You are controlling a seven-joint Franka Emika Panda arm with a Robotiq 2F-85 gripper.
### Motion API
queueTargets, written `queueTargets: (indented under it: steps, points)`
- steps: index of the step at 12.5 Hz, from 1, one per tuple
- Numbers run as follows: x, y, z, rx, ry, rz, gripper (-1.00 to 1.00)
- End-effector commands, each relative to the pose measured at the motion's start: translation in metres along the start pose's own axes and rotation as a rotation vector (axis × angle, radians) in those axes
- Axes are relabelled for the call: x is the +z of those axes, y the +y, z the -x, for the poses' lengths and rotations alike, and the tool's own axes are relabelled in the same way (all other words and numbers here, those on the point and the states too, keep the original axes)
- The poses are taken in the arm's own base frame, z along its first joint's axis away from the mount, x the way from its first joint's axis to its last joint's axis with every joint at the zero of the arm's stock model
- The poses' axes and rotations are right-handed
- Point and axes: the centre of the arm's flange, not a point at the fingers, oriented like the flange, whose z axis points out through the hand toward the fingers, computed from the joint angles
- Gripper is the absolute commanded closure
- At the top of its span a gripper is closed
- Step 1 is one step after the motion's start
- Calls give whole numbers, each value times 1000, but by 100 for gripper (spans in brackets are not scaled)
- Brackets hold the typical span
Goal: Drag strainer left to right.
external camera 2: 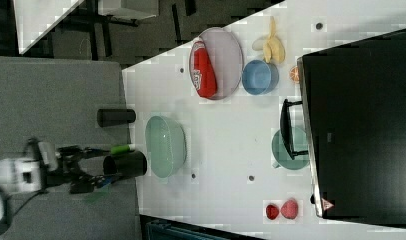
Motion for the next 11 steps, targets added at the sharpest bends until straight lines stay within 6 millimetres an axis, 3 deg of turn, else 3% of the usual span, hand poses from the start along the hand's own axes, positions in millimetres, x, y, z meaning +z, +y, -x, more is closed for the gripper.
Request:
queueTargets:
  steps: [1, 3, 5, 8, 11]
  points:
    - [44, -43, 53, 255, -27, 18, -100]
    - [90, -73, 78, 332, -62, 21, -100]
    - [143, -94, 91, 434, -109, 26, -100]
    - [219, -106, 97, 558, -178, 14, -100]
    - [277, -113, 98, 602, -246, -75, -100]
